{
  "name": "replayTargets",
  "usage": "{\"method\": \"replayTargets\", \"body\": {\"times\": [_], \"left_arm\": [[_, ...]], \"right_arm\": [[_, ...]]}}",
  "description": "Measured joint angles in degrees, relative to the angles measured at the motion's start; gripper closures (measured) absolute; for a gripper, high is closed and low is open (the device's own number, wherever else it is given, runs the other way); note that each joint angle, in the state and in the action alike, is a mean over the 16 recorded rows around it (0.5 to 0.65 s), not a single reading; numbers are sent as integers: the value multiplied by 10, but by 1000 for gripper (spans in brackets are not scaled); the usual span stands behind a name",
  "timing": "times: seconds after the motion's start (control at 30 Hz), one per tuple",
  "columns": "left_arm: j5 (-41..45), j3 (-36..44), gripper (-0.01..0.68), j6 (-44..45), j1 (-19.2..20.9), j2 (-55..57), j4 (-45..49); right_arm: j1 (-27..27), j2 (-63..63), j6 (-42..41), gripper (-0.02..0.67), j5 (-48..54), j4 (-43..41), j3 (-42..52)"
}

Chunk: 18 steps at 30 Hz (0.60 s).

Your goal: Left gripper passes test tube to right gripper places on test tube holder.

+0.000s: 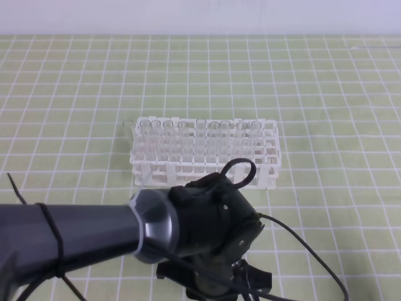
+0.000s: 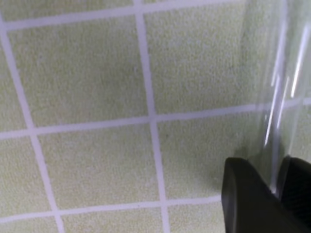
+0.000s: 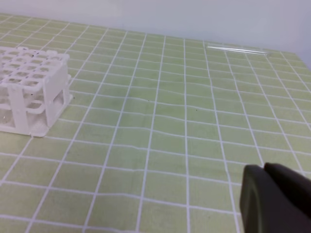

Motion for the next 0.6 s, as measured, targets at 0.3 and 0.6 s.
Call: {"method": "replayTargets", "body": {"times": [0.3, 0.6], "left_arm": [[7, 0, 561, 0, 0, -29, 20], [7, 9, 567, 5, -13, -112, 78]], "right_arm": [[0, 0, 0, 666, 0, 0, 0], [0, 0, 0, 666, 0, 0, 0]]}}
